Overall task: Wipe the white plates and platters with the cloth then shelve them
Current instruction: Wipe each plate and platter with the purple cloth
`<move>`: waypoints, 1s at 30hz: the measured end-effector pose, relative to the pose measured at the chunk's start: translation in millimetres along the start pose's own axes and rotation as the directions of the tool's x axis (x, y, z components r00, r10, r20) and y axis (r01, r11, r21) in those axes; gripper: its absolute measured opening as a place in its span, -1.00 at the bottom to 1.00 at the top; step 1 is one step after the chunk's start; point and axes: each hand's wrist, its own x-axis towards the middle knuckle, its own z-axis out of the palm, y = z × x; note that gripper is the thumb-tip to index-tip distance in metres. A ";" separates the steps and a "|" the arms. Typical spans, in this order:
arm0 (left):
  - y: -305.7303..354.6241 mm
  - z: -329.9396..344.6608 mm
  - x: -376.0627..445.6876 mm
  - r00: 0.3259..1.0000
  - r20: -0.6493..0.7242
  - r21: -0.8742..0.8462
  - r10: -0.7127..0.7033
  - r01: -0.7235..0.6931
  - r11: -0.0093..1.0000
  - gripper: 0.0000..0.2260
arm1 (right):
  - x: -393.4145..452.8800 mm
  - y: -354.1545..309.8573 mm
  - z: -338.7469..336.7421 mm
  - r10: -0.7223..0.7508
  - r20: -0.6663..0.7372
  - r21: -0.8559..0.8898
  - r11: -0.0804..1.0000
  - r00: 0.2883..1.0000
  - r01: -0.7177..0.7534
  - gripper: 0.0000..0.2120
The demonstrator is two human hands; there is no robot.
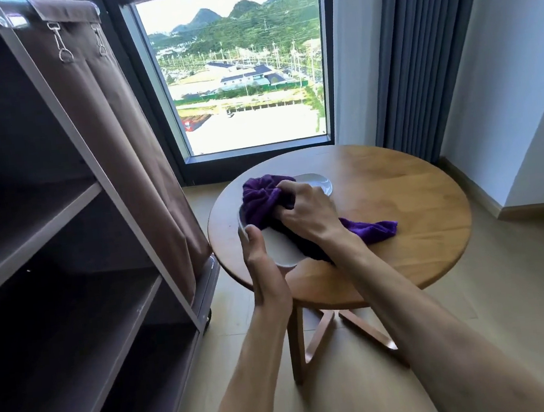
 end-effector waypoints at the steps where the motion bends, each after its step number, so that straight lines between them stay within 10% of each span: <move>1: -1.6 -0.5 1.5 1.000 -0.003 0.018 0.003 -0.003 1.000 -0.57 | -0.5 -5.3 1.5 -0.036 0.037 0.047 0.998 0.999 0.035 -0.89; 9: 7.2 -5.2 -4.1 0.991 -0.085 0.006 0.099 -0.099 0.995 -0.33 | -7.1 -28.5 -6.9 -0.121 0.373 0.139 0.987 0.920 0.074 -0.89; 16: 19.2 -18.6 6.5 0.995 -0.069 -0.079 0.066 -0.072 0.994 -0.38 | -6.6 -33.0 -14.1 0.069 0.458 -0.144 0.990 0.886 -0.003 -0.80; 23: 23.3 -19.3 -0.5 0.997 -0.060 -0.143 -0.056 0.046 0.989 -0.60 | 6.7 -1.6 -17.3 0.311 0.210 -0.348 0.910 0.927 -0.226 -0.74; 30: 16.3 -20.4 -1.9 0.999 0.019 -0.068 -0.039 0.040 0.997 -0.58 | 18.7 6.9 -6.2 0.146 -0.146 -0.296 0.937 0.978 -0.184 -0.92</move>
